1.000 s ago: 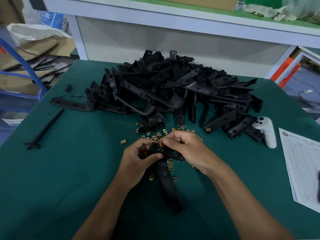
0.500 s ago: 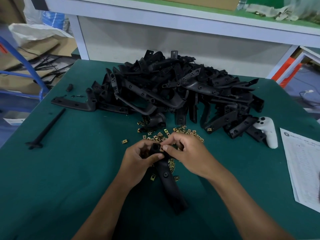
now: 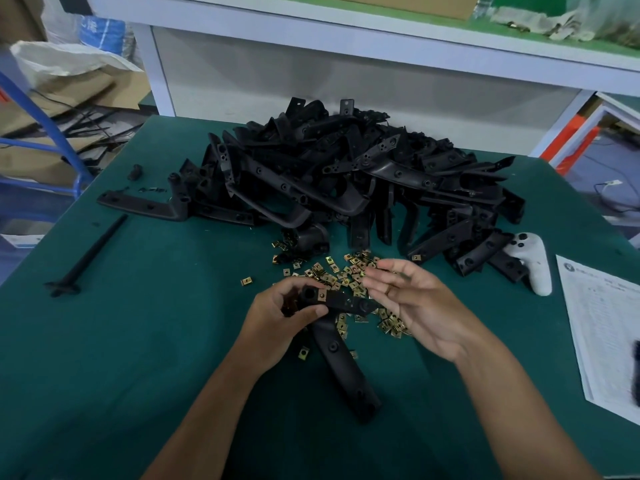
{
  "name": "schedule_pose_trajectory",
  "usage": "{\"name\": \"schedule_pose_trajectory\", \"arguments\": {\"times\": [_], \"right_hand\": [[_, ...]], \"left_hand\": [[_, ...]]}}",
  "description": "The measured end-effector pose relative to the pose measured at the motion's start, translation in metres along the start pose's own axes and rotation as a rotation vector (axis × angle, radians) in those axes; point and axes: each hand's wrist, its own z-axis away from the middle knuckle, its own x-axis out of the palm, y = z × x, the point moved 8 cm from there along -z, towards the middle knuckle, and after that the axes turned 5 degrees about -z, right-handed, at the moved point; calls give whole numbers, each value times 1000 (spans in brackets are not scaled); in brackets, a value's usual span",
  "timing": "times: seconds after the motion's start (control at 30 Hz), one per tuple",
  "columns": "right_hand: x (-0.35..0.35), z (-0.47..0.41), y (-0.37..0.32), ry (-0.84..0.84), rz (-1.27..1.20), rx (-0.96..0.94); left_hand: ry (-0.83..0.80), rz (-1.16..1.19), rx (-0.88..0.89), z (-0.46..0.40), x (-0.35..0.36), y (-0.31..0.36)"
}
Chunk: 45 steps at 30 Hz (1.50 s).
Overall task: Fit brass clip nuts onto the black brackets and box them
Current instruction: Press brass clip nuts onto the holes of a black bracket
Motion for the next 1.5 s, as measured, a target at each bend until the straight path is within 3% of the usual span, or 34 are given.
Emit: {"name": "schedule_pose_trajectory", "arguments": {"times": [0.27,0.57,0.83,1.17,1.5], "right_hand": [[-12,-1,7,43,32,-9],[-14,-2,-2,141,411,-162],[8,-8,-9,-10,468,-112],[24,-12,-12,-100,670,-129],[32,-15,-12,-138,710,-133]], "left_hand": [[-5,-44,42,1,0,0],[1,-49,64,2,-1,4],[22,-47,42,1,-3,0],[35,17,21,1,-2,2],[28,28,34,2,-1,3]]}}
